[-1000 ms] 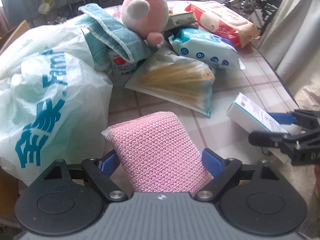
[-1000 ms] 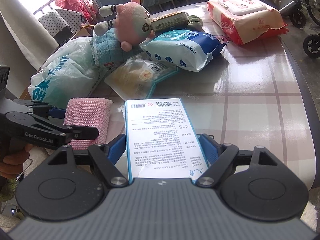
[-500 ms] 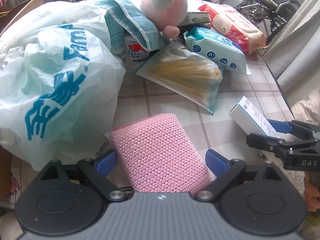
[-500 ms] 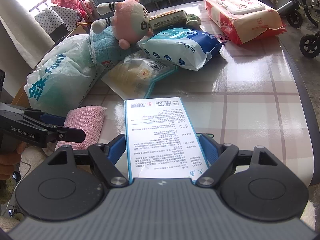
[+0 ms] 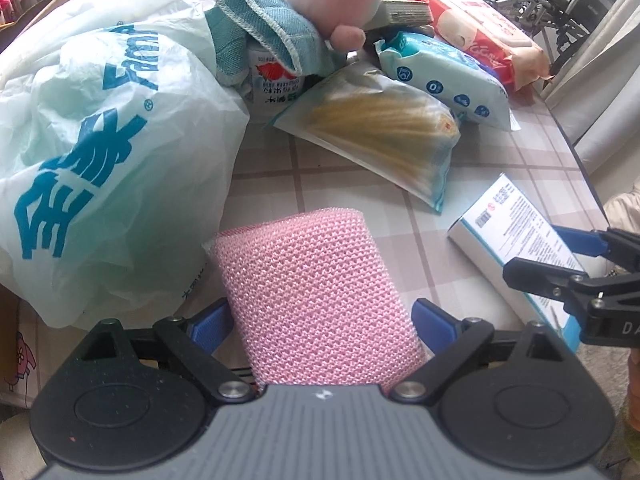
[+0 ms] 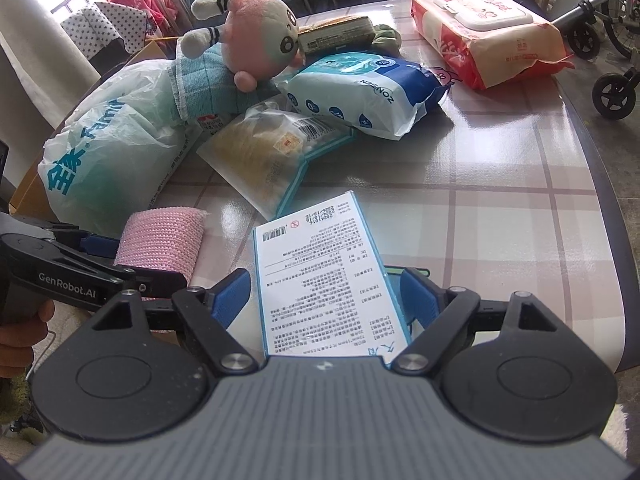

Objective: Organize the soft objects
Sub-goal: 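Lift sponge with left gripper while right gripper lifts medicine box toward cardboard box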

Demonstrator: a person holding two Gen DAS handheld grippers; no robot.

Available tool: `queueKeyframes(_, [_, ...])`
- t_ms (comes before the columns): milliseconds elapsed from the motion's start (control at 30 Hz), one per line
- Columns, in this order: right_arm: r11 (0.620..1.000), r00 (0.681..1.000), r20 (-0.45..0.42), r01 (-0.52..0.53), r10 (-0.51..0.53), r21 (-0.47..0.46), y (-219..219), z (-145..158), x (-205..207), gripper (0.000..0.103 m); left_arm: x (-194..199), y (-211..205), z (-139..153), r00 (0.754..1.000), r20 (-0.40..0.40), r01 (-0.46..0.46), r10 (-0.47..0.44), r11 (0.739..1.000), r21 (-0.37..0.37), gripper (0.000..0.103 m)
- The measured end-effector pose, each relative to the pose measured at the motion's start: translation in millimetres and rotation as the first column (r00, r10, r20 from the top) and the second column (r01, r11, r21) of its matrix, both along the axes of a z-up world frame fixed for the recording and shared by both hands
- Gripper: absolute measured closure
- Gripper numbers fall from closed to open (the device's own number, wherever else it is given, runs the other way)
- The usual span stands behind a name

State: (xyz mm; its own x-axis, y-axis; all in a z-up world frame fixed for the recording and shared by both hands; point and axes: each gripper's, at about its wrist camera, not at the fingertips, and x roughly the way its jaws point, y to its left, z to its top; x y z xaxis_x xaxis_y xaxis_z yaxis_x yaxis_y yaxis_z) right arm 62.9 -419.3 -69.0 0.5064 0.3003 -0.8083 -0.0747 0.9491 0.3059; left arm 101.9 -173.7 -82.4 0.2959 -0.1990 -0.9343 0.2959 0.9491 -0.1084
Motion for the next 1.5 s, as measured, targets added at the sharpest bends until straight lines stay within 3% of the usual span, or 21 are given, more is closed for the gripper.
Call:
queueKeyframes(367, [0.972,0.990,-0.026,-0.138,0.136,-0.193,30,-2,6,0.013,-5,-1,1,0.997,0.041,0.064,-0.064,0.998,0.018,0.010])
queueKeyframes(433, [0.967,0.990,-0.026,-0.144,0.141,-0.210,31,-2,6,0.015,-6,0,1,0.996,0.051,0.068,-0.069,0.998,0.014,0.011])
queueKeyframes(500, [0.964,0.991,-0.018,-0.133,0.133,-0.229,30,-1,5,0.029,-7,1,1,0.996,0.059,0.068,-0.068,0.998,0.007,0.012])
queueKeyframes(533, [0.964,0.992,-0.014,-0.126,0.126,-0.233,29,0,6,0.029,-8,2,2,0.996,0.063,0.067,-0.067,0.998,0.002,0.013])
queueKeyframes(1000, [0.995,1.000,-0.010,-0.009,0.008,-0.098,4,6,1,0.030,-14,-3,11,0.987,0.128,0.098,-0.094,0.995,-0.024,0.015])
queueKeyframes(1500, [0.998,0.997,0.046,0.066,-0.067,0.017,-15,28,-14,0.030,-20,-9,40,0.975,0.197,0.118,-0.101,0.990,-0.074,0.015])
